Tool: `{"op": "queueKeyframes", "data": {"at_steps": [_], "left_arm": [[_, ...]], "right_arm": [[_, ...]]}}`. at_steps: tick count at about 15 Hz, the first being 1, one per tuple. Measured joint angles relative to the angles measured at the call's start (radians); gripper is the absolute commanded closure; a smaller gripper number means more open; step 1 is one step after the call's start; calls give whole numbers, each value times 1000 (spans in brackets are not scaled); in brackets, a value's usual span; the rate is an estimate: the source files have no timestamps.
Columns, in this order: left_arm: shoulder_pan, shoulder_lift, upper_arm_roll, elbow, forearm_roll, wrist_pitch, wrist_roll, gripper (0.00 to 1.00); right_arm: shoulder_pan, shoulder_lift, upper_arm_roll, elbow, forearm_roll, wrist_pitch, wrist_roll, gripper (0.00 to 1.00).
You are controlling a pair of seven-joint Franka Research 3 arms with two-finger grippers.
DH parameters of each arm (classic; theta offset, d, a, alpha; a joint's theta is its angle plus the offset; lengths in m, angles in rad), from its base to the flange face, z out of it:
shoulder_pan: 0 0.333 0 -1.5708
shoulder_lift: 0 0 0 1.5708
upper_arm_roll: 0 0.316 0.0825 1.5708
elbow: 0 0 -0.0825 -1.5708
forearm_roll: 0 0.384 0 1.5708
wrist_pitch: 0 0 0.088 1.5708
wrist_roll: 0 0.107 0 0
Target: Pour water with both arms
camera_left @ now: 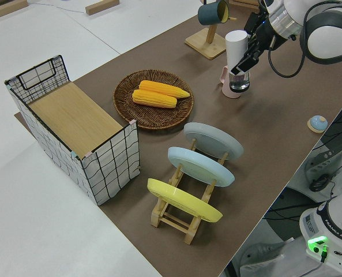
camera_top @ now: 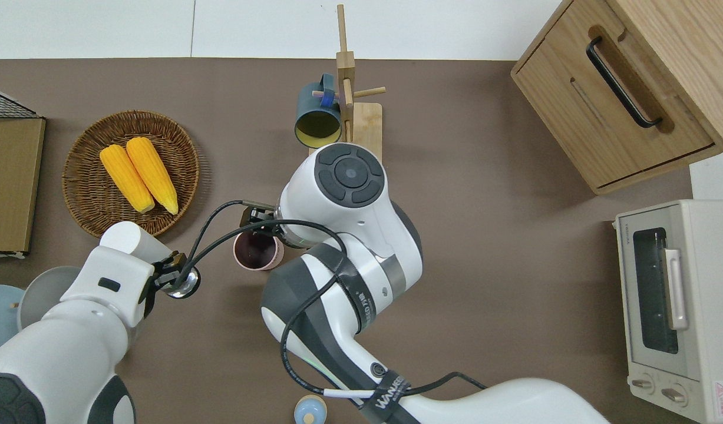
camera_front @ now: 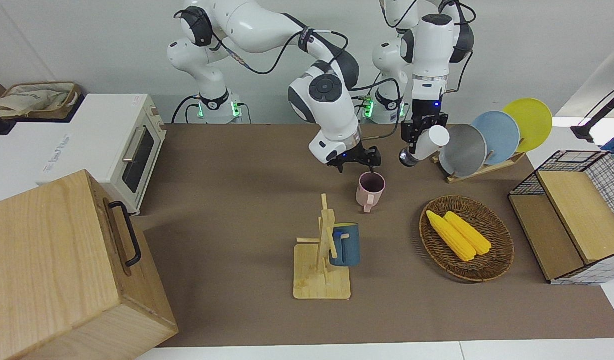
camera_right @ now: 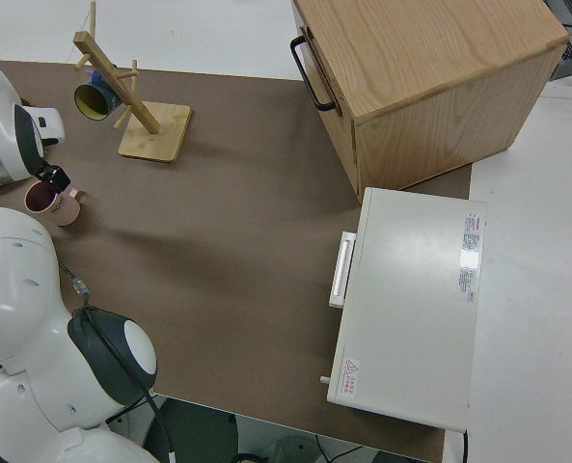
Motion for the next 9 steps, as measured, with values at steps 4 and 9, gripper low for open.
{"op": "queueKeyframes", "data": {"at_steps": [4,9], "left_arm": [[-64,7,-3,-8,-19,-3,-10,961],[-137,14,-5,-14,-59,-4,-12,961]], "right_arm": [[-95,-82,-2,-27,-1,-92,-30,9],[-222,-191,-5,-91,-13,-207,-133,9]]}}
